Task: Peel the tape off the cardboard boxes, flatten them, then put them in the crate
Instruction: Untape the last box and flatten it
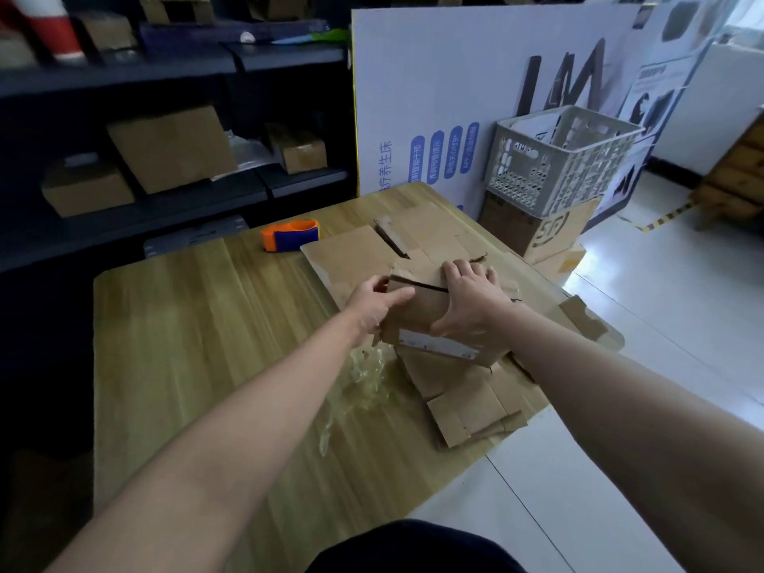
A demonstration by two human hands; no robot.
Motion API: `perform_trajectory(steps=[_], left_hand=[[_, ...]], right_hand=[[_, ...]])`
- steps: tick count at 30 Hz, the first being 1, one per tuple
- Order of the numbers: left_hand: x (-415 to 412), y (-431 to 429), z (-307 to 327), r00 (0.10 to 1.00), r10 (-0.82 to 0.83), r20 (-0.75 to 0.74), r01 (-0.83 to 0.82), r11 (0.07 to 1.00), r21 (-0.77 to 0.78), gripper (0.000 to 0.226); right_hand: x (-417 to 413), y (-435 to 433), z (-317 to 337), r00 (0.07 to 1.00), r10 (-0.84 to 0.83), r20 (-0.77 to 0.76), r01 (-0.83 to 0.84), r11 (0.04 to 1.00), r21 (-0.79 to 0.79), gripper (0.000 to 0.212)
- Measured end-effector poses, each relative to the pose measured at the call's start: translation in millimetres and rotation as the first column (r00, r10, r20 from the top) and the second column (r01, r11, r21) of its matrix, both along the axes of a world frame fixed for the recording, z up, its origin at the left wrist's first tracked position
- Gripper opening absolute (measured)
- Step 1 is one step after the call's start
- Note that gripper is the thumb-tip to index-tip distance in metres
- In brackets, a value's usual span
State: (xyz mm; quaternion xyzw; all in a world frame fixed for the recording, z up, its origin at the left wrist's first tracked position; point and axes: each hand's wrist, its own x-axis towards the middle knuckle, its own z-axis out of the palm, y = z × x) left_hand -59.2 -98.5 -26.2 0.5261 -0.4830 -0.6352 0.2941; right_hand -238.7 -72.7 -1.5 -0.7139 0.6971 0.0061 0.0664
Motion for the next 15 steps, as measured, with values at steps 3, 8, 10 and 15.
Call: perform_trajectory(steps=[3,8,10,15], left_hand=[[-19.9,2.3,-10.7,0.999,0.004,0.046,-0.004,1.000,-0.012,0.051],[-38.9,-2.2,-23.5,0.979,0.053,0.196,-0.040,0.997,-0.071,0.049],[-45.0,-5.7,-24.0,0.969,0.087,0.230,-0.058,0.990,-0.130,0.046],[-59.8,-11.0,-26.7,0.983,0.093,0.159,-0.070,0.988,-0.140,0.031]], right_hand=[[-18.0,9.0,-15.9,0.996,-0.069,0.062,0.065,0.996,0.065,0.109],[-56.2,17.2,-29.4,0.946,-0.201,0.256,0.163,0.973,0.162,0.082],[-74.7,16.7,-30.8,0.927,-0.249,0.281,0.207,0.963,0.171,0.073],[-96.2,14.5,-36.7,0.858,-0.317,0.405,0.279,0.948,0.152,0.054]])
